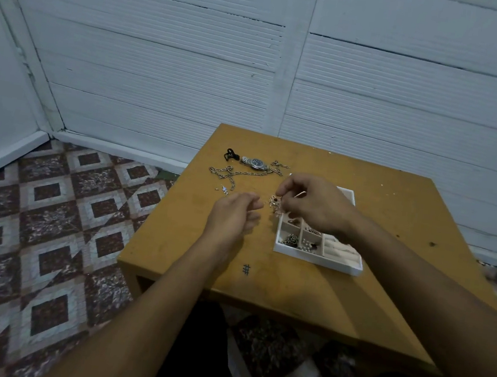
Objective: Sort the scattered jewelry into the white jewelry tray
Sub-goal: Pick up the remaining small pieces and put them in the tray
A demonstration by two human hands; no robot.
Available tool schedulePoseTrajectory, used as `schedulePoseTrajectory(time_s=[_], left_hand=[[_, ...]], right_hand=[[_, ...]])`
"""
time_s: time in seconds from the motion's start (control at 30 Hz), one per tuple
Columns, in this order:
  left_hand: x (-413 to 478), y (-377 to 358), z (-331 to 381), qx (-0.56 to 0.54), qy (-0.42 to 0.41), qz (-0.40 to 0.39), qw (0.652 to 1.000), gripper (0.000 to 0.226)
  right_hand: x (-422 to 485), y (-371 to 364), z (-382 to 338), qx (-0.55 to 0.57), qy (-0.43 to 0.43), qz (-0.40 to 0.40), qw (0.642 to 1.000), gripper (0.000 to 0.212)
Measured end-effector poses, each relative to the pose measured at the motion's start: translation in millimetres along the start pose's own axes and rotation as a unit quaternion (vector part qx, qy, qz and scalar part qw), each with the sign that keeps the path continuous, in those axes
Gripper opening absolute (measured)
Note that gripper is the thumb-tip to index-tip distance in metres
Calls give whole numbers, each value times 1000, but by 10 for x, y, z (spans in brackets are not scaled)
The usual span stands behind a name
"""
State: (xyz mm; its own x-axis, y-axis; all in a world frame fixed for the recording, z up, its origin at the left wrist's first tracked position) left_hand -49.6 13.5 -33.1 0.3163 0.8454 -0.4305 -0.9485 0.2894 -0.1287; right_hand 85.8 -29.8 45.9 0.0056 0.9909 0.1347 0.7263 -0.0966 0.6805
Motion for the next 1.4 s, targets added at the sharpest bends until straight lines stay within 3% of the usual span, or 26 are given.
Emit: schedulePoseTrajectory(time_s=[0.33, 0.63, 1.1, 1.4], left_hand=[[-1, -385, 24, -143, 65, -100, 982, 37], [-92, -730, -92, -182, 141, -175, 957, 47], [-117, -874, -225, -257, 200, -205, 923, 50], [-71, -924, -279, -260, 206, -194, 923, 53]], right_hand=[[-43, 306, -266, -105, 45, -66, 991, 15], [-121, 350, -260, -234, 78, -87, 965, 16], [-121, 399, 53, -226, 47, 2, 973, 29], [-230, 250, 197, -209, 34, -8, 977, 21]])
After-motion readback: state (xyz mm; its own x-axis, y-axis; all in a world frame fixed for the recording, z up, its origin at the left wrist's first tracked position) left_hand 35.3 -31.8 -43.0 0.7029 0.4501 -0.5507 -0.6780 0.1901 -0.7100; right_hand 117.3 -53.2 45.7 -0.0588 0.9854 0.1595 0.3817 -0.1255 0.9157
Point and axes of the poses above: each hand's wrist, its own x-axis towards the middle knuckle, its own y-axis out of the back of the hand, z = x × y, the point moved 6 cm from there along x, towards the middle knuckle, and after that the axes turned 12 degrees about y, right-handed, at the moved point
